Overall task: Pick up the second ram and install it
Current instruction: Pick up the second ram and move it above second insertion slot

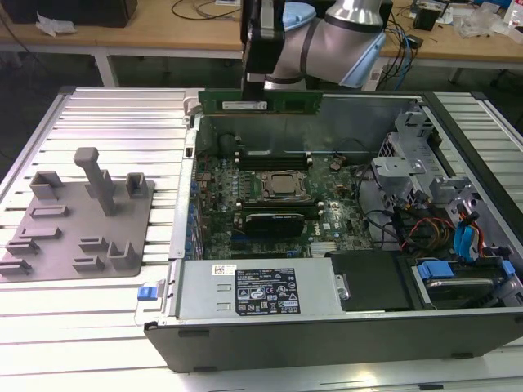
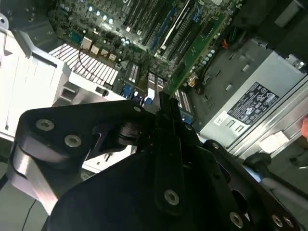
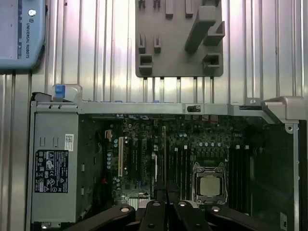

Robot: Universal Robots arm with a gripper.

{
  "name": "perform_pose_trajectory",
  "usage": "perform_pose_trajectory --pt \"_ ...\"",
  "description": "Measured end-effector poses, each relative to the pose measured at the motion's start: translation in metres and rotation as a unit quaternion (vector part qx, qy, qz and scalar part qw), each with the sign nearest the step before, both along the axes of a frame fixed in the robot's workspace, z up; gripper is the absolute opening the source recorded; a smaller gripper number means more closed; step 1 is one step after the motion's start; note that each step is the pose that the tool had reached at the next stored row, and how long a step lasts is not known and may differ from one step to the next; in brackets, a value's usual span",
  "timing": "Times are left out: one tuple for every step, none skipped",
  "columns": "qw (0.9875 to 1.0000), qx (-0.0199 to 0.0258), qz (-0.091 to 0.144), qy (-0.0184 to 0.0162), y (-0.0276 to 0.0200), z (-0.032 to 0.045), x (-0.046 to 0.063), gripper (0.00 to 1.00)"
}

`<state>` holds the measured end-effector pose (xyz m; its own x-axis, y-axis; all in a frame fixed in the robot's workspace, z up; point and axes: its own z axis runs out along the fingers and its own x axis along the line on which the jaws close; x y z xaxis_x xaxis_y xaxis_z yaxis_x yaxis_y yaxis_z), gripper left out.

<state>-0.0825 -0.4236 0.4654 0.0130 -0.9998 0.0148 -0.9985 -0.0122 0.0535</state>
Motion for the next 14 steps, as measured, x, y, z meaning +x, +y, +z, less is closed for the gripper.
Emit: perform_pose_trajectory --pt "1.0000 -0.0001 0.000 0.0000 0.0004 -0.0037 0.004 0.09" --pt "1.0000 0.0000 0.000 0.0000 0.0008 -0.0073 0.008 0.09" --pt "1.0000 -0.0001 0.000 0.0000 0.0011 -0.0101 0.010 0.09" --pt "1.0000 -0.0001 0.000 0.0000 0.0015 -0.0143 0.014 0.09" --pt "1.0000 -0.0001 0.000 0.0000 0.0017 -0.0166 0.016 0.09" --pt "1.0000 0.0000 0.000 0.0000 0.0019 -0.0184 0.017 0.09" --pt "1.0000 -0.0001 -0.001 0.0000 0.0023 -0.0239 0.022 0.09" --pt "1.0000 -0.0001 -0.001 0.0000 0.0026 -0.0277 0.025 0.09" --pt "1.0000 0.0000 -0.001 0.0000 0.0030 -0.0320 0.029 0.09" --pt "1.0000 0.0000 -0.001 0.0000 0.0032 -0.0345 0.031 0.09" --pt "1.0000 -0.0001 -0.001 0.0000 0.0035 -0.0367 0.033 0.09" --pt "1.0000 -0.0001 -0.001 0.0000 0.0038 -0.0392 0.035 0.09" --pt "1.0000 0.0000 -0.001 0.0000 0.0041 -0.0410 0.037 0.09" --pt "1.0000 0.0000 -0.001 0.0000 0.0044 -0.0431 0.039 0.09"
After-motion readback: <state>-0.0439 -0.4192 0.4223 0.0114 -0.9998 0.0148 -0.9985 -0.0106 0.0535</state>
